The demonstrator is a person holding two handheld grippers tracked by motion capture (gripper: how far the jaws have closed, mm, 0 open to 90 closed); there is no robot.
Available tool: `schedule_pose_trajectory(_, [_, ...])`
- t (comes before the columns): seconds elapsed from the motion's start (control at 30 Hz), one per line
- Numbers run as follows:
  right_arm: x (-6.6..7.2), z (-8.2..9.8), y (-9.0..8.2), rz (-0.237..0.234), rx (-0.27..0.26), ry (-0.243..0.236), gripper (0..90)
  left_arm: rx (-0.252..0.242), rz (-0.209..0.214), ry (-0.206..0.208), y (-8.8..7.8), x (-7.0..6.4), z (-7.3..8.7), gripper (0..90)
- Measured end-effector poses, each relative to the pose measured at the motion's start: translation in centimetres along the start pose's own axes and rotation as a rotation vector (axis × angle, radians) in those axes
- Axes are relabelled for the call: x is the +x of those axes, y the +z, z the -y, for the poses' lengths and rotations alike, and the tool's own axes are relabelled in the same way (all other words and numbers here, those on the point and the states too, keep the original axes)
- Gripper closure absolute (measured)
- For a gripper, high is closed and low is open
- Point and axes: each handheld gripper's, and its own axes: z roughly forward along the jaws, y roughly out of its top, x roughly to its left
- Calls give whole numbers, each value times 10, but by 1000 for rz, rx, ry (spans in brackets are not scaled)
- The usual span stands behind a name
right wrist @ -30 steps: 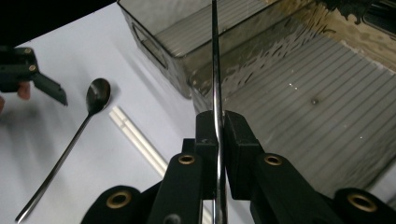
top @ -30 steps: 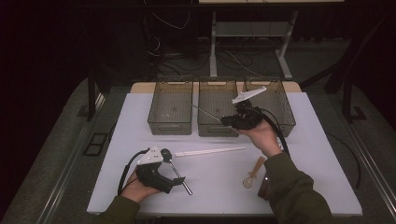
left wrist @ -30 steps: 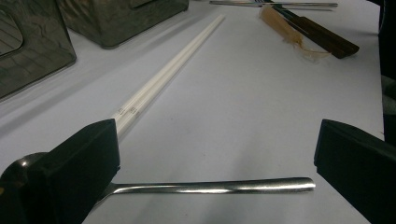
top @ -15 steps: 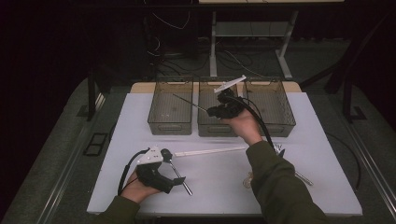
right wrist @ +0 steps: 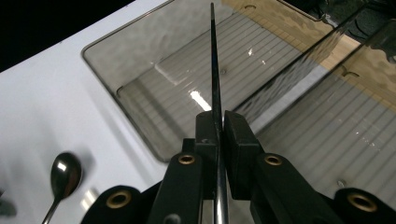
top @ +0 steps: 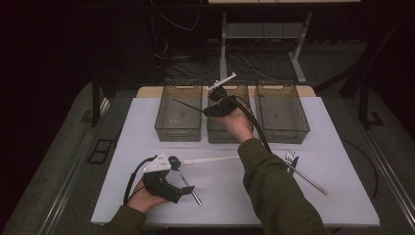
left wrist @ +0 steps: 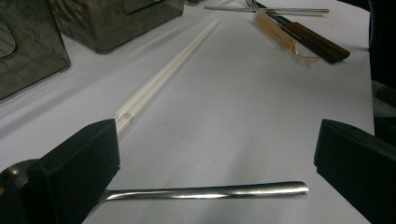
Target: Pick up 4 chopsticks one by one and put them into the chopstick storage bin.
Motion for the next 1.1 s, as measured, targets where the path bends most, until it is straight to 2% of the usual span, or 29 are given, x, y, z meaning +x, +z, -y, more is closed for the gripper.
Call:
schedule_pose_trajectory(0.5, [3, -32, 46, 63, 27, 49, 850, -22, 5, -13, -2, 1, -1, 0])
schedule_pose_trajectory(0.9, [14, -44, 79, 118, 46, 43, 850, -24, 9, -13, -2, 2, -1, 0])
schedule_pose_trajectory(0.97, [16, -45, 83, 110, 41, 50, 849, -27, 10, -14, -2, 2, -1, 0])
schedule_pose_trajectory(1.03, [18, -45, 85, 118, 43, 35, 844, -26, 10, -14, -2, 2, -1, 0])
schedule_pose_trajectory(1.1, [17, -45, 85, 104, 35, 46, 795, -29, 10, -18, -2, 2, -1, 0])
